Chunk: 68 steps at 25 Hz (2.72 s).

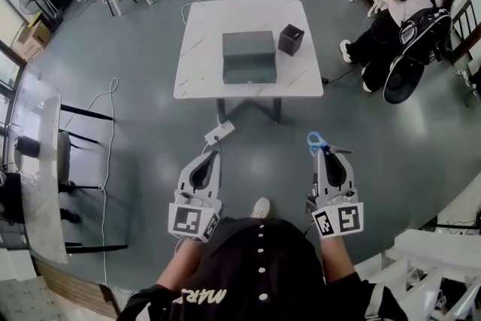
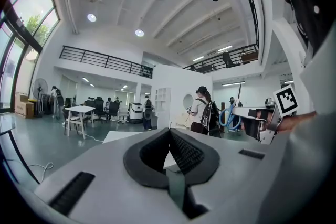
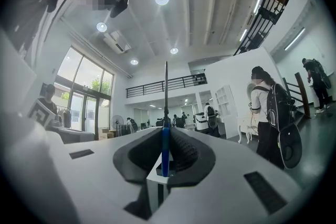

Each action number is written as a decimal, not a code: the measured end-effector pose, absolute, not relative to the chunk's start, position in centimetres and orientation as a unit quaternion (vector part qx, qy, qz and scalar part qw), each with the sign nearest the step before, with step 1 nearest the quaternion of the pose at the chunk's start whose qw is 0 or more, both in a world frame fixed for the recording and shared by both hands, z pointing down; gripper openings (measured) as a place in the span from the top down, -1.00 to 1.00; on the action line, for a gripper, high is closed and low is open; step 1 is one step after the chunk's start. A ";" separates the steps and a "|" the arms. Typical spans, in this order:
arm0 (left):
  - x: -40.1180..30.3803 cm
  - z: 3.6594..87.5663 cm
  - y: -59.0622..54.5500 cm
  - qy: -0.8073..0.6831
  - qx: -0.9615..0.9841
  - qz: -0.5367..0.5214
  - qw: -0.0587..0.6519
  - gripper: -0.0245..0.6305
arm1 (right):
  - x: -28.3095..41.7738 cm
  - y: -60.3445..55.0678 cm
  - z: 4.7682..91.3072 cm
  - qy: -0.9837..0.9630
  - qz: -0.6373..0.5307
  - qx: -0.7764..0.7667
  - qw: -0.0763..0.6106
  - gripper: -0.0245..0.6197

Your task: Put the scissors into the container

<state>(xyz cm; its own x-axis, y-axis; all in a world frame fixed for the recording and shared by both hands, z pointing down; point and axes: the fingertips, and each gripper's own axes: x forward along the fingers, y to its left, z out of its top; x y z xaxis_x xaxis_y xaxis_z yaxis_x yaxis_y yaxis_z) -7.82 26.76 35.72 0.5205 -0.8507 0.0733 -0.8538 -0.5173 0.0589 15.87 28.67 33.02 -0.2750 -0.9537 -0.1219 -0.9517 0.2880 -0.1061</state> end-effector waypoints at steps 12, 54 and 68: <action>-6.5 36.6 25.5 -0.515 0.855 0.022 0.052 0.85 | 17.5 25.6 33.7 0.813 -0.011 -0.577 0.077 0.76; -5.6 36.8 5.1 -0.502 0.863 0.014 0.059 0.85 | 17.1 5.9 33.5 0.815 -0.011 -0.576 0.062 0.76; -7.8 36.1 -5.5 -0.491 0.869 0.010 0.060 0.85 | 14.5 -4.3 32.5 0.813 -0.004 -0.580 0.058 0.76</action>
<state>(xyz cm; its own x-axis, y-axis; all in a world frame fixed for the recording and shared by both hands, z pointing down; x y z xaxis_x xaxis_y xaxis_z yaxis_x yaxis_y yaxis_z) -7.79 -5.52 36.11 0.5167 -0.8528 0.0761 -0.8551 -0.5097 0.0947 14.49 -4.30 32.45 -0.3207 -0.9429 -0.0896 -0.9420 0.3274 -0.0743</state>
